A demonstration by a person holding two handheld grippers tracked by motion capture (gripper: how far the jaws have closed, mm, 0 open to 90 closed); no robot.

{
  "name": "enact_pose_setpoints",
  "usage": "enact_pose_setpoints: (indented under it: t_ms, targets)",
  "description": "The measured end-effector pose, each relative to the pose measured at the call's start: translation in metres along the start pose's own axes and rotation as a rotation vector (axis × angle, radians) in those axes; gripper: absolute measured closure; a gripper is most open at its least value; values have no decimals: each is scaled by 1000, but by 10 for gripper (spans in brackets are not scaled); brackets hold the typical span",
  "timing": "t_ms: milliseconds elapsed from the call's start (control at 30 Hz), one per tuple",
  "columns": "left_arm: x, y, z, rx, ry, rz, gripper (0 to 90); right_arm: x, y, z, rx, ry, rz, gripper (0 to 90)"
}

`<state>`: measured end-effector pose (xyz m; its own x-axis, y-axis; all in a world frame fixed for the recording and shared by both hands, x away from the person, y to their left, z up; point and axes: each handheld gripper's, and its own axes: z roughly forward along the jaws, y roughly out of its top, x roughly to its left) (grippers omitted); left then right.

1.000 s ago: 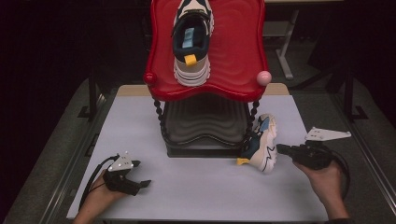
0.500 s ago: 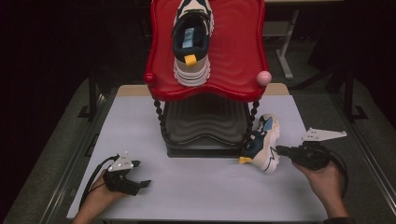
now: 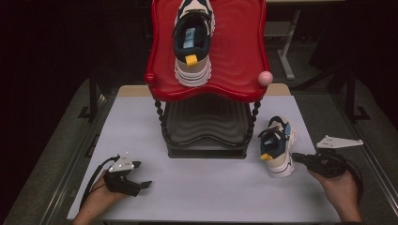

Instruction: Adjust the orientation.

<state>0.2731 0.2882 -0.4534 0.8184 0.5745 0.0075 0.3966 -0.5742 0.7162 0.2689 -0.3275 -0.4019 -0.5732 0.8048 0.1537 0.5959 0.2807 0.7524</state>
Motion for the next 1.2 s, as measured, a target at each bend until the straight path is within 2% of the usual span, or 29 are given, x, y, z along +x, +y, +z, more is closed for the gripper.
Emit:
enact_pose_setpoints:
  t_ms: [200,333,400,667,767,933,967,1200]
  targets:
    - [0,0,0,0,-1,-2,134,-9,-11,2,38,-19,26,900]
    - [0,0,0,0,-1,-2,134,-15,-15,5,43,0,51,900]
    - [0,0,0,0,-1,-2,134,-16,-16,6,50,-5,60,900]
    - [0,0,0,1,-1,-1,134,-19,-20,15,115,-7,53,900]
    - [0,0,0,1,-1,-2,134,-22,-20,16,130,-35,59,899]
    - [0,0,0,0,-1,-2,134,-35,-16,21,78,-66,84,899]
    - [0,0,0,0,-1,-2,134,-37,-15,23,81,-76,87,899]
    - [0,0,0,0,-2,-4,134,-48,-9,35,66,-39,97,899]
